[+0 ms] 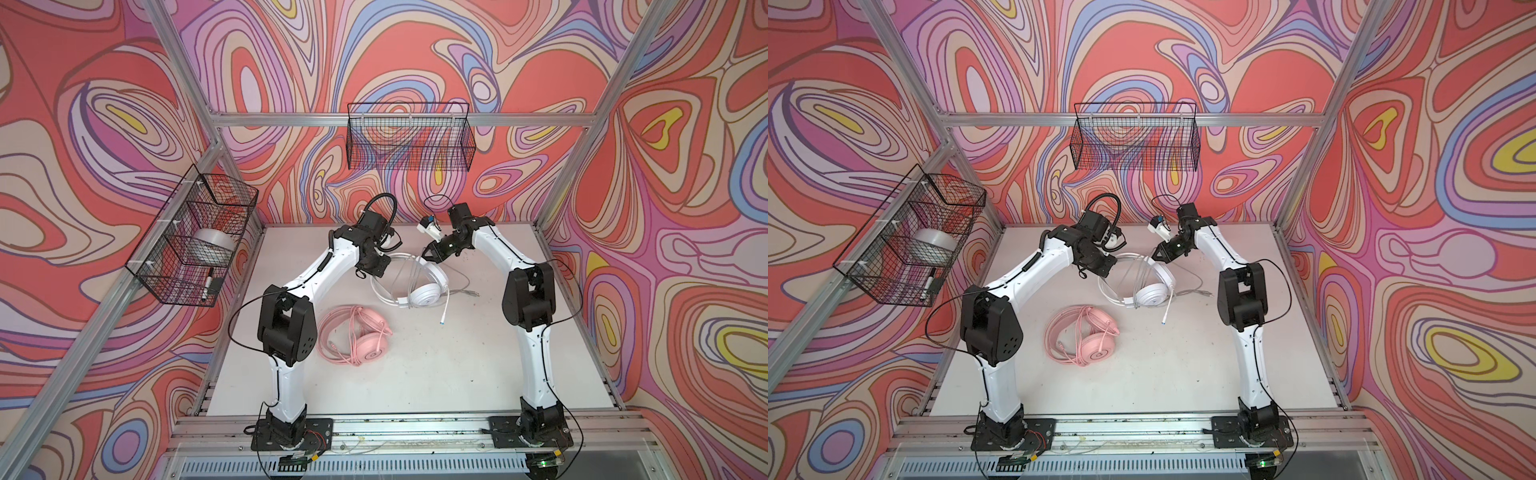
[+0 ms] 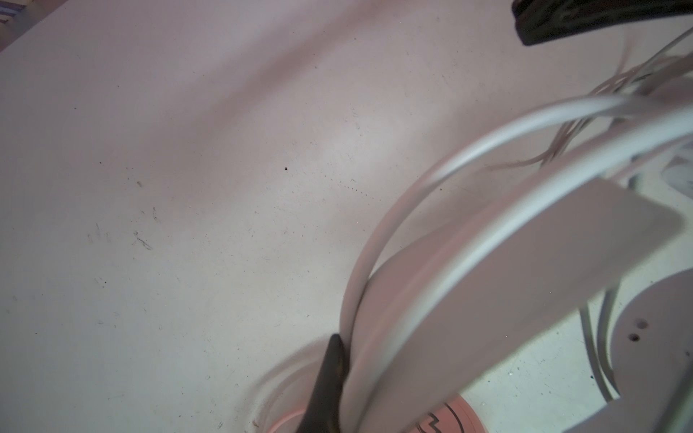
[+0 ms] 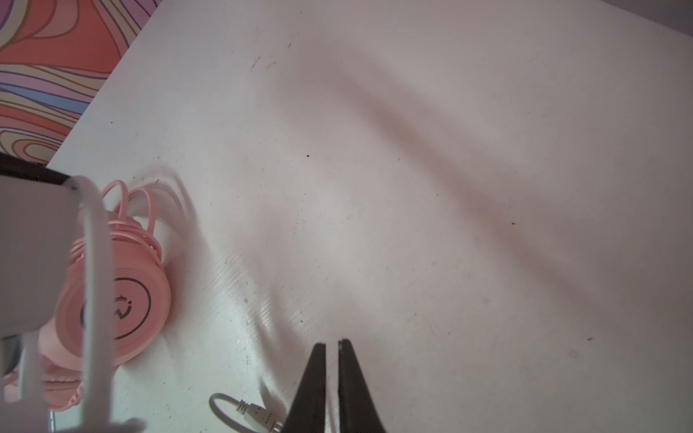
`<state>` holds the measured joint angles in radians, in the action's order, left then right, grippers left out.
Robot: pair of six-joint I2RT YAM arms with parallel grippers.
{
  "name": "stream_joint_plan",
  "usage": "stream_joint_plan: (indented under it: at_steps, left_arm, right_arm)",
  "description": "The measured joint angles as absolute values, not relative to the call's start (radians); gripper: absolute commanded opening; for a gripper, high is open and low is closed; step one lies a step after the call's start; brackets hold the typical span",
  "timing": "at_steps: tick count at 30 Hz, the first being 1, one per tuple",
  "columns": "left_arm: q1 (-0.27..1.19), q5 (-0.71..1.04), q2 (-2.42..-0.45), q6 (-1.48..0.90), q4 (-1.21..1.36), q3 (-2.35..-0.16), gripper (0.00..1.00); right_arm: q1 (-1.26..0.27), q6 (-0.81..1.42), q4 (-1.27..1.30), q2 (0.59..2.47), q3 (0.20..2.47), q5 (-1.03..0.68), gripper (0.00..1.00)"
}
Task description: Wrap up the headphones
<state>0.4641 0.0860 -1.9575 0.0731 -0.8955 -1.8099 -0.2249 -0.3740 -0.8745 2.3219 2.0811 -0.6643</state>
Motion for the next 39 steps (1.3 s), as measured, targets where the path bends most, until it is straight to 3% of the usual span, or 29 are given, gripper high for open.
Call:
stream_joint_plan:
  at_steps: [12, 27, 39]
  left_arm:
    - [0.455, 0.187, -1.912, 0.081, -0.919, -1.808, 0.0]
    - [0.326, 0.368, -1.804, -0.101, -0.775, -1.729, 0.0]
    - [0.323, 0.426, -1.803, -0.222, -0.687, -1.729, 0.0]
  right_arm:
    - [-0.135, -0.232, -0.691, 2.313, 1.879, -0.704, 0.25]
    - [-0.132, 0.049, -0.349, 2.18, 1.456, -0.794, 0.25]
    - [-0.194, 0.26, -0.063, 2.164, 1.342, -0.849, 0.25]
